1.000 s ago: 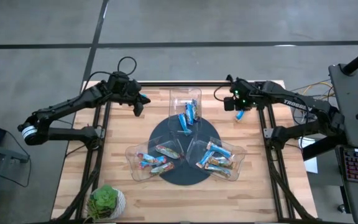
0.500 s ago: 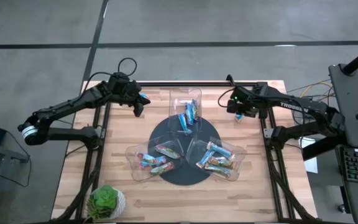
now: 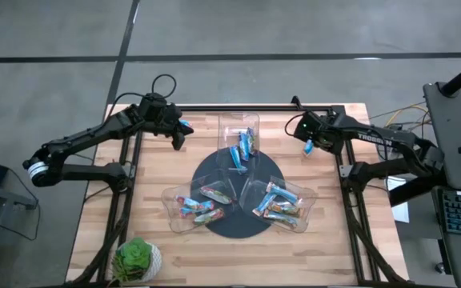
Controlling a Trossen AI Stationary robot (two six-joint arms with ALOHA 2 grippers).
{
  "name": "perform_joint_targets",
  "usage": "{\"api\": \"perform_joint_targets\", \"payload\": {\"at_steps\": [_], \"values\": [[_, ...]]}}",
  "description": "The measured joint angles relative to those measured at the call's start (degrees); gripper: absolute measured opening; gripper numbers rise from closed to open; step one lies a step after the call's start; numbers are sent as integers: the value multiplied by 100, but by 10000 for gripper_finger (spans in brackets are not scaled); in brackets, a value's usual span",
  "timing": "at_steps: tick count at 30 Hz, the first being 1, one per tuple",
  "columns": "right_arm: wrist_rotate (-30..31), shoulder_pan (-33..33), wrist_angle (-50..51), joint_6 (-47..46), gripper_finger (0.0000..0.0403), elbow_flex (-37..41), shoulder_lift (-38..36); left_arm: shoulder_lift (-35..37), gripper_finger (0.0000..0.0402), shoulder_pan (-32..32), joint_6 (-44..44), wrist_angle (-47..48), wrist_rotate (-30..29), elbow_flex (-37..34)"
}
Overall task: Pick and place Granola Bars by type
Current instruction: Put the orange granola bar into the right transparent bin
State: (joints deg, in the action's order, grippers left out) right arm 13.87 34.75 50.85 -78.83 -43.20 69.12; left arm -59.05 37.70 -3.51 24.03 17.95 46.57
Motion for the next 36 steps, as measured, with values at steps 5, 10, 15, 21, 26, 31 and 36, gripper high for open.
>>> {"api": "perform_joint_targets", "payload": {"at_steps": [5, 10, 15, 21, 26, 31, 36], "values": [[92, 219, -60, -8, 250, 172, 85, 2, 0, 1, -20, -2, 1, 0], [146, 334, -309, 84, 239, 244, 373, 2, 0, 1, -20, -2, -1, 0], [155, 416, -644, 175, 232, 251, 949, 2, 0, 1, -40, 0, -1, 0], [182, 572, -792, 195, 230, 220, 1544, 2, 0, 1, -179, 0, 1, 0], [183, 662, -868, 342, 230, 219, 1800, 2, 0, 1, -267, 2, 0, 0], [197, 657, -1048, 407, 225, 216, 1889, 2, 0, 4, -274, 2, -1, 0], [193, 657, -1080, 403, 211, 216, 1902, 2, 0, 5, -304, 2, 1, 0]]}}
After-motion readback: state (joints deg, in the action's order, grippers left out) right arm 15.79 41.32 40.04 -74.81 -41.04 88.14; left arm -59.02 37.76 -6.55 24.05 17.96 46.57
